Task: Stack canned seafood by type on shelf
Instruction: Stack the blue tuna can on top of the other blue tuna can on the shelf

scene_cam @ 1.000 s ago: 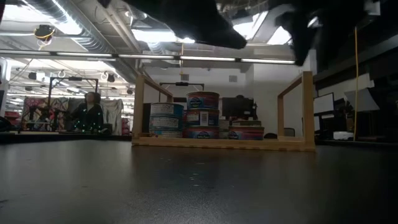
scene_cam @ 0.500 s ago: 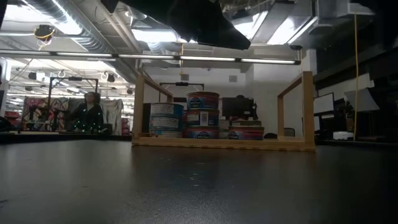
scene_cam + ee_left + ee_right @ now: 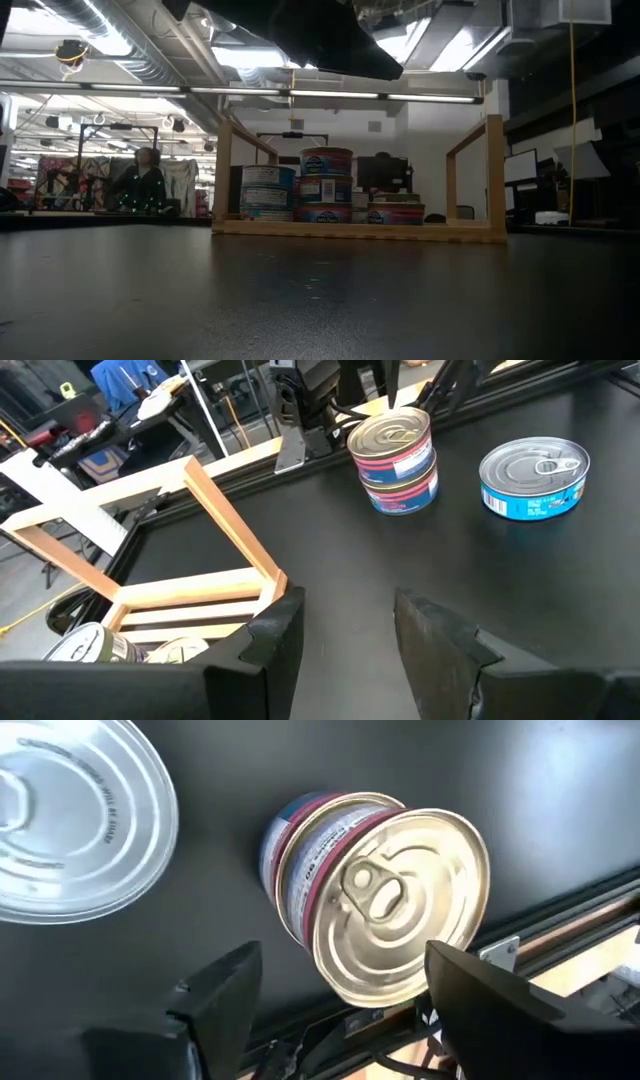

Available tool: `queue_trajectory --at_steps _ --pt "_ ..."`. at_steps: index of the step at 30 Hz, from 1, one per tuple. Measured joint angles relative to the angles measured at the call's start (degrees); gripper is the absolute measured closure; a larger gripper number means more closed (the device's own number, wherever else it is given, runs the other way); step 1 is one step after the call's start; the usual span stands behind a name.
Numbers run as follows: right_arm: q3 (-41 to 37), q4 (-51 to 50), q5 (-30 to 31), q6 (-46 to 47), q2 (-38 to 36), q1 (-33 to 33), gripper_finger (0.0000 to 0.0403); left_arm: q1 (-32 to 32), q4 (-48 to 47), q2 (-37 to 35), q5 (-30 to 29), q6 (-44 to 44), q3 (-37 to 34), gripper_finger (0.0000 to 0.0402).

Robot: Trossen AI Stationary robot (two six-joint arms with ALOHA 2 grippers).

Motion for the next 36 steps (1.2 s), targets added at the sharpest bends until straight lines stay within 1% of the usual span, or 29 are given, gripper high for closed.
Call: queue_trajectory --at_steps 5,13,18,29,31,33,36 --pt "-2.21 1.19 0.29 -0.15 0.00 0.20 0.0152 0.00 0.00 0.00 0.00 -0.05 0.00 0.0251" --pt "-6.03 3.17 0.24 -0.16 0.00 0.17 0.0223 0.00 0.00 0.00 -0.02 -0.28 0.00 0.0251" --pt "-6.62 4.22 0.74 -0.53 0.00 0.15 0.0272 0.00 -0.01 0.00 -0.04 -0.33 0.00 0.0251" --pt "-6.67 4.31 8.25 -0.60 0.00 -0.08 0.0390 0.00 0.00 0.00 -0.07 0.26 0.00 0.0251" --pt "-6.65 4.29 8.58 -0.62 0.00 -0.86 0.0398 0.00 0.00 0.00 -0.07 0.34 0.00 0.0251" --pt "-6.65 4.34 8.64 -0.84 0.00 -2.18 0.0395 0.00 0.00 0.00 -0.07 0.39 0.00 0.0251" --pt "-6.65 4.52 8.71 -3.75 0.00 -4.38 0.0395 0.00 0.00 0.00 -0.07 0.97 0.00 0.0251"
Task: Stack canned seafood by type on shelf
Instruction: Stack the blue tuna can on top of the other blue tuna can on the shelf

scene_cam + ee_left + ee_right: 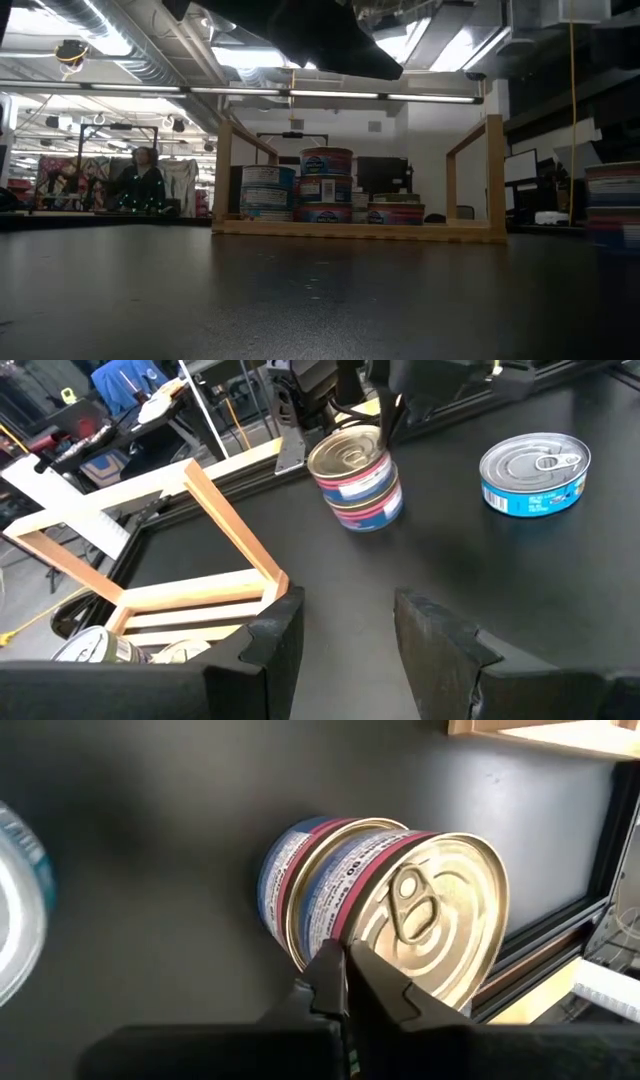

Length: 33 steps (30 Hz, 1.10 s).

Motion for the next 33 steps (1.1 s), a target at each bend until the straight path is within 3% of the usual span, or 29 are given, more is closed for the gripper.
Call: queue_trajectory --at_steps 19,33 --pt "0.09 7.16 7.60 -19.84 0.00 -14.69 0.0402 0.00 0.00 0.00 0.00 2.73 0.00 0.0251" --pt "5.26 10.98 7.68 -27.46 0.13 -16.59 0.0402 0.00 0.02 0.00 0.00 7.64 0.00 0.0251"
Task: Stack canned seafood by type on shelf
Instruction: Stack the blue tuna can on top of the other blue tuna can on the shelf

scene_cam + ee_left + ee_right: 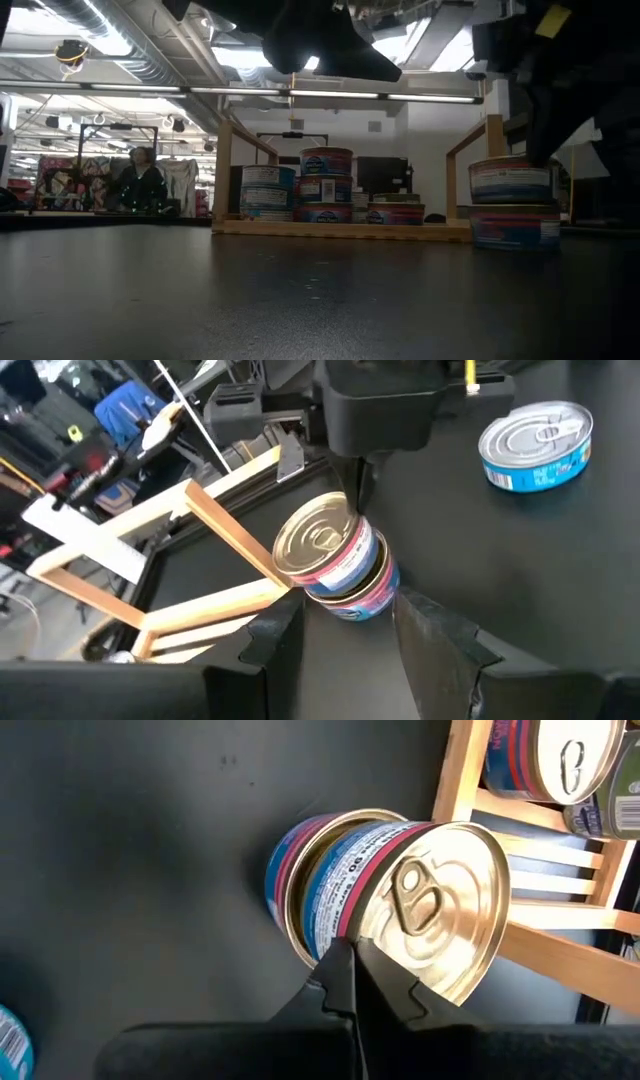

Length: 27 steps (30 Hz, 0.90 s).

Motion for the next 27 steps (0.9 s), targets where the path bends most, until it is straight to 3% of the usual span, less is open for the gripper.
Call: queue_trajectory --at_steps 10,21,27 --pt "0.08 3.44 0.40 -1.18 0.00 -0.04 0.0403 0.00 3.30 2.42 2.75 10.49 0.01 0.0244" --pt "0.42 5.92 -0.54 -2.32 -0.02 -0.04 0.0403 1.15 15.46 9.66 2.19 19.59 0.04 0.0151" --pt "0.42 6.66 -0.56 -2.32 -0.02 -0.04 0.0403 2.50 17.34 13.28 2.93 29.23 0.07 0.0132"
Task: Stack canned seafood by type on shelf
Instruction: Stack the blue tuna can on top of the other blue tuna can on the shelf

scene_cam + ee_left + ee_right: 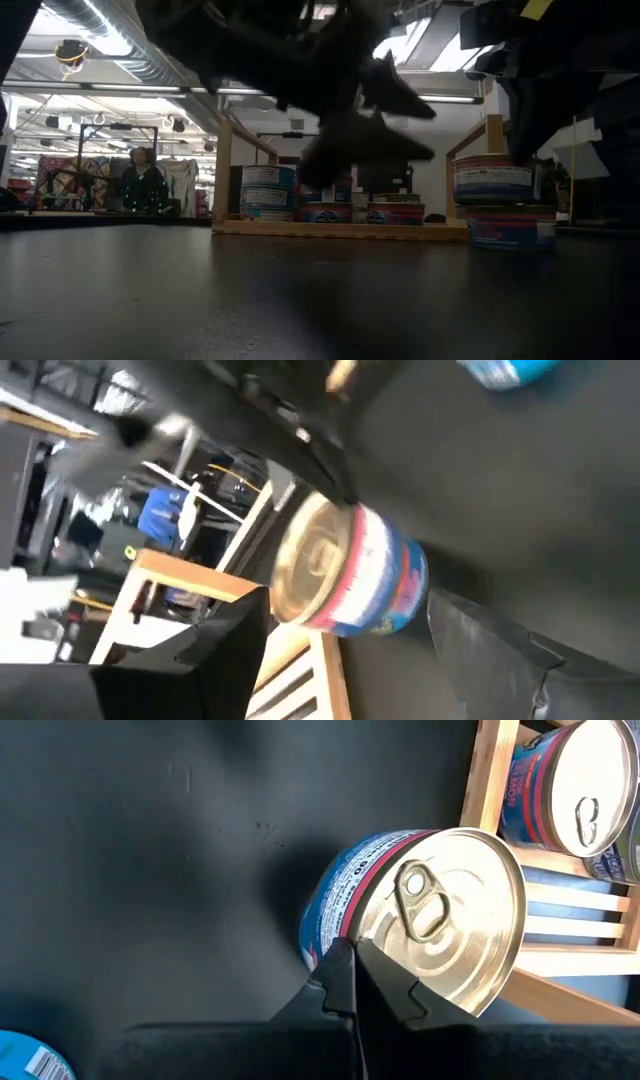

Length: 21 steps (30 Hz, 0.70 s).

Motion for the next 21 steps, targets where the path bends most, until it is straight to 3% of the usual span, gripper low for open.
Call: queue_trajectory --at_steps 7,12,21 --pt "0.00 0.13 0.02 0.00 -0.02 0.00 0.0403 1.26 4.95 4.64 1.23 9.91 0.00 0.0133" --pt "0.00 0.40 0.00 0.02 -0.07 0.00 0.0403 1.71 9.96 6.77 1.55 13.34 0.19 0.0134" --pt "0.02 1.53 0.02 0.02 -0.09 0.00 0.0403 2.59 9.49 10.28 2.86 16.44 5.27 0.0134"
